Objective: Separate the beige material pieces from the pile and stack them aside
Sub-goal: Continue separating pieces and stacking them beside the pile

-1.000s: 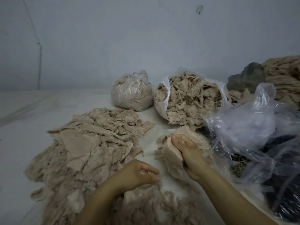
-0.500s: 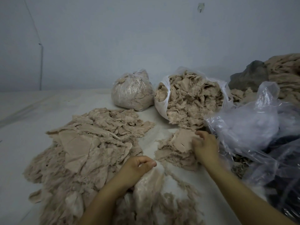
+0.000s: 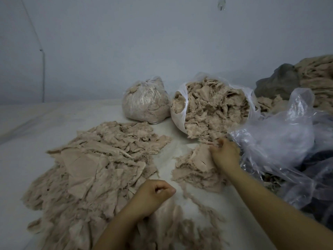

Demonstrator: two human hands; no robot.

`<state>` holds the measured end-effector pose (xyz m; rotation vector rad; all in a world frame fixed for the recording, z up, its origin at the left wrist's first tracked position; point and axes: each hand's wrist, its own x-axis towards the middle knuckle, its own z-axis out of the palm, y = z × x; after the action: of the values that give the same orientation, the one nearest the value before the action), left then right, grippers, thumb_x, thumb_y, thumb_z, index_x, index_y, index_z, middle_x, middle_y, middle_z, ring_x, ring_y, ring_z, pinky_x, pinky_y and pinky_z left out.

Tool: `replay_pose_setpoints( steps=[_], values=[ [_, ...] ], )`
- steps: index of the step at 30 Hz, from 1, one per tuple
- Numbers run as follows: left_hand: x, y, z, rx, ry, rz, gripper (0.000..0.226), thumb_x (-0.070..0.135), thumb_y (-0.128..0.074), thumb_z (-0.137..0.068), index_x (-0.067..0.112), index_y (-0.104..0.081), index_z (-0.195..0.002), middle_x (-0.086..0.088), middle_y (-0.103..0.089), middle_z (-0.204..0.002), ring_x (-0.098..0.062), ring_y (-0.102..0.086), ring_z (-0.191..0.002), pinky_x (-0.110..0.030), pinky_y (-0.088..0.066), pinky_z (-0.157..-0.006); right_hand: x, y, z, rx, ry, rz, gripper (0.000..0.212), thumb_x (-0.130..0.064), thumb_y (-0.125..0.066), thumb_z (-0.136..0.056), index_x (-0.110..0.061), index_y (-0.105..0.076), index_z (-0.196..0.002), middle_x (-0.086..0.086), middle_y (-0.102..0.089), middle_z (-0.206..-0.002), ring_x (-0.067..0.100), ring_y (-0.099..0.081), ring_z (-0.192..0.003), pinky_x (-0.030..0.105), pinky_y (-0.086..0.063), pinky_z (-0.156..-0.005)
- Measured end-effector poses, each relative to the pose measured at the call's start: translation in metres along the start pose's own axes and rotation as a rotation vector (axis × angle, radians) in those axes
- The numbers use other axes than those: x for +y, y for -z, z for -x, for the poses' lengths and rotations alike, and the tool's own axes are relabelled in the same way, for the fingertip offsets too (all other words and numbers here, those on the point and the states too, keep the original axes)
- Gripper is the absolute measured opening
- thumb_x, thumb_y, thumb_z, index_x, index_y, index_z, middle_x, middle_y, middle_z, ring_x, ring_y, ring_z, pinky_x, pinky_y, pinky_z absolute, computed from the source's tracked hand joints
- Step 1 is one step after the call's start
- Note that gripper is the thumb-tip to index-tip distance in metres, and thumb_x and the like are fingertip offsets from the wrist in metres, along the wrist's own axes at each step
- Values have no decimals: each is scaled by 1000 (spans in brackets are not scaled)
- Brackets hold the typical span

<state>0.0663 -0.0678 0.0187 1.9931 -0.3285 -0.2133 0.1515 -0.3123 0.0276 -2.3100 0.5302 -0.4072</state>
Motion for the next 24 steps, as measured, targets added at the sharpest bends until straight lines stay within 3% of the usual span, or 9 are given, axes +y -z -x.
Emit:
replay_pose_setpoints(
  steps=[2, 4, 6, 9, 12, 16, 18, 21, 24],
  values=[
    [1, 0, -3, -4, -3, 0, 25, 18, -67, -87, 34, -70, -68, 21, -68, -68, 9, -58, -63, -8, -42, -62, 7, 0, -12, -101, -69, 87, 48, -42, -62, -87, -14, -57, -126, 16, -48, -135, 39, -37, -130, 48, -34, -107],
    [2, -1, -8, 29, -20, -8, 26, 19, -68, -86, 34, -70, -65, 17, -69, -71, 6, -59, -65, -10, -42, -62, 10, -1, -15, -104, -39, -32, 24, -36, -64, -87, -16, -65, -99, 14, -62, -114, 38, -51, -117, 47, -41, -101],
    [4, -3, -14, 79, -51, -47, 23, 20, -67, -86, 33, -70, -68, 9, -69, -80, 5, -59, -70, -9, -42, -65, 8, 1, -12, -48, 41, -154, 13, -24, -66, -87, -18, -58, -78, 9, -66, -92, 32, -60, -98, 42, -46, -90],
    [13, -6, -24, 201, -150, -66, 23, 17, -65, -88, 39, -66, -80, 8, -65, -95, 7, -58, -81, -5, -42, -71, 1, 7, 3, 33, 248, -213, 9, -17, -66, -86, -17, -59, -81, 1, -64, -86, 24, -59, -88, 39, -46, -84],
    [35, -10, -44, 286, -299, -104, 28, 16, -65, -88, 39, -59, -103, 22, -52, -113, 10, -56, -80, -3, -43, -71, -9, 16, 21, 68, 475, -203, 4, -15, -67, -86, -16, -64, -83, -5, -62, -84, 19, -56, -87, 37, -44, -83],
    [57, -23, -73, 257, -366, -181, 55, 20, -72, -82, 31, -49, -130, 24, -42, -116, 3, -58, -81, -4, -45, -73, -17, 23, 39, 51, 659, -119, 1, -13, -69, -85, -13, -68, -84, -16, -55, -80, 7, -48, -83, 29, -35, -83],
    [60, -28, -85, 265, -392, -297, 42, 20, -72, -82, 20, -62, -122, 12, -53, -105, -3, -57, -86, -3, -40, -75, -18, 22, 42, 37, 671, -117, 1, -11, -70, -84, -11, -69, -84, -16, -54, -80, 8, -49, -82, 27, -37, -82],
    [60, -31, -94, 319, -399, -260, 12, 13, -64, -87, 15, -74, -91, 16, -55, -76, 2, -54, -70, -1, -37, -66, -16, 23, 38, 25, 591, -185, 2, -8, -71, -83, -8, -69, -83, -15, -56, -77, 13, -57, -79, 15, -40, -74],
    [58, -29, -100, 285, -253, -50, 30, 10, -54, -92, 25, -64, -68, 10, -57, -57, 0, -54, -51, -12, -46, -53, -13, 21, 33, 0, 551, -188, 5, -10, -71, -83, -9, -66, -80, -17, -55, -73, 15, -59, -79, 10, -38, -68]
  ],
)
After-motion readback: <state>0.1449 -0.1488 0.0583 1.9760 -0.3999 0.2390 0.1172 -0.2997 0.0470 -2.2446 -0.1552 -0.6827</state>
